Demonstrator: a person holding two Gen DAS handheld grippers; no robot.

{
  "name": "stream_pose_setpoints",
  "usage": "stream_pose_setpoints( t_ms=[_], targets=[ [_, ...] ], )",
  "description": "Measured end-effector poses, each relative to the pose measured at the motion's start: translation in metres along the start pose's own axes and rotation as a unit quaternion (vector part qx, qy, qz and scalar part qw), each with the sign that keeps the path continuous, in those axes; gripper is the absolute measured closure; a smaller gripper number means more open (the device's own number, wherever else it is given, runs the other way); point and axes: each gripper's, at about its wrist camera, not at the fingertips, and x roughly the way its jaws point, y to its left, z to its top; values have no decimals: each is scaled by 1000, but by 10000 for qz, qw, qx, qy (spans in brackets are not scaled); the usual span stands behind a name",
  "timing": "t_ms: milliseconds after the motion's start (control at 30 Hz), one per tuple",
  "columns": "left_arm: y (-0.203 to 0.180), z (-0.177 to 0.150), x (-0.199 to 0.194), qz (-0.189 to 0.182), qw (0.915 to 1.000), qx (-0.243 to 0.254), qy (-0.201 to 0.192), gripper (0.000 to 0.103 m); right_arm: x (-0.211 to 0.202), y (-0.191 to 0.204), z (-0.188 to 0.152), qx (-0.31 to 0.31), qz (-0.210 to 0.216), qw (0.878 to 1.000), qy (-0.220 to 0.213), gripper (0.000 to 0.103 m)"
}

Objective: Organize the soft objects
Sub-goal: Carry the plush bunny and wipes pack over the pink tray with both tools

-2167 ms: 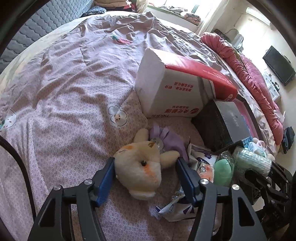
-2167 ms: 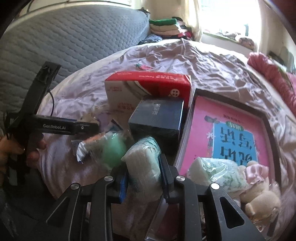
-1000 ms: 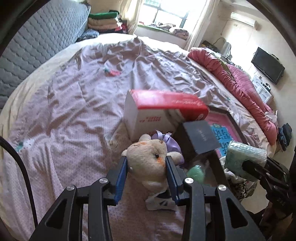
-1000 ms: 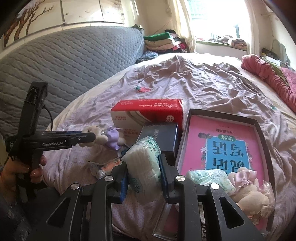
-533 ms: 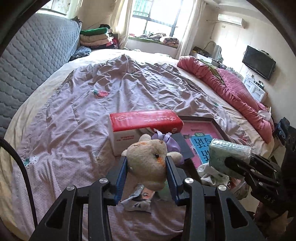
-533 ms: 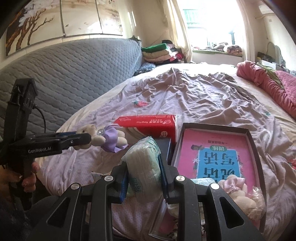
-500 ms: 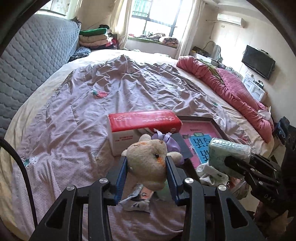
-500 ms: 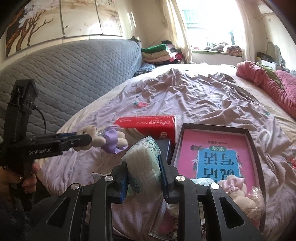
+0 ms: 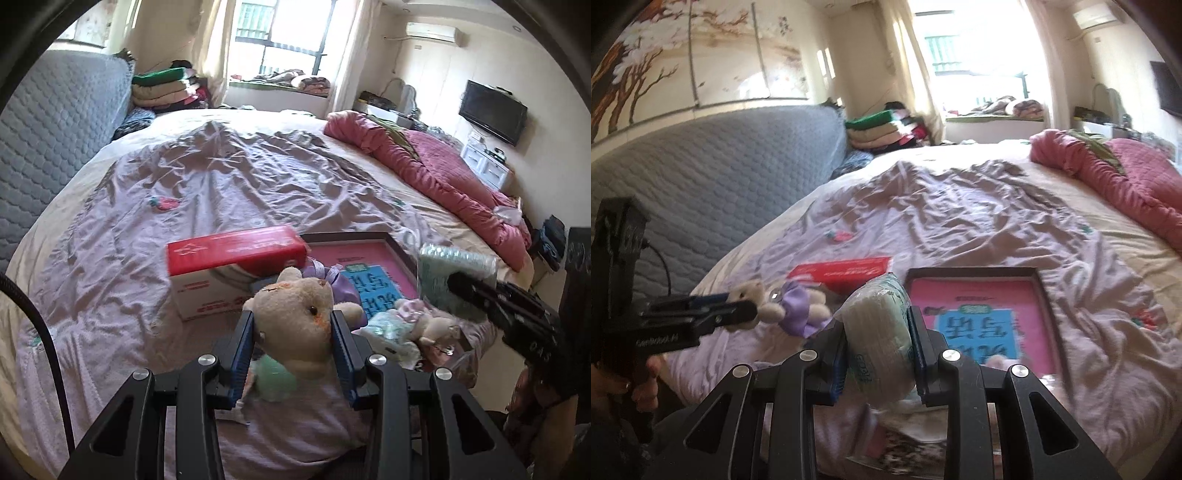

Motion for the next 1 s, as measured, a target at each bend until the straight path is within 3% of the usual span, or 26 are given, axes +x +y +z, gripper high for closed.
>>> stream_pose_setpoints(
  t_ms=[567, 1000],
  targets=[
    [-93, -3, 24, -580, 9964, 570, 256, 63, -36, -49, -1, 353, -467, 9976, -358, 73],
    [-119, -23, 57, -626, 9926, 807, 653, 63, -46, -80, -9, 669, -656, 9944, -479, 73]
  ],
)
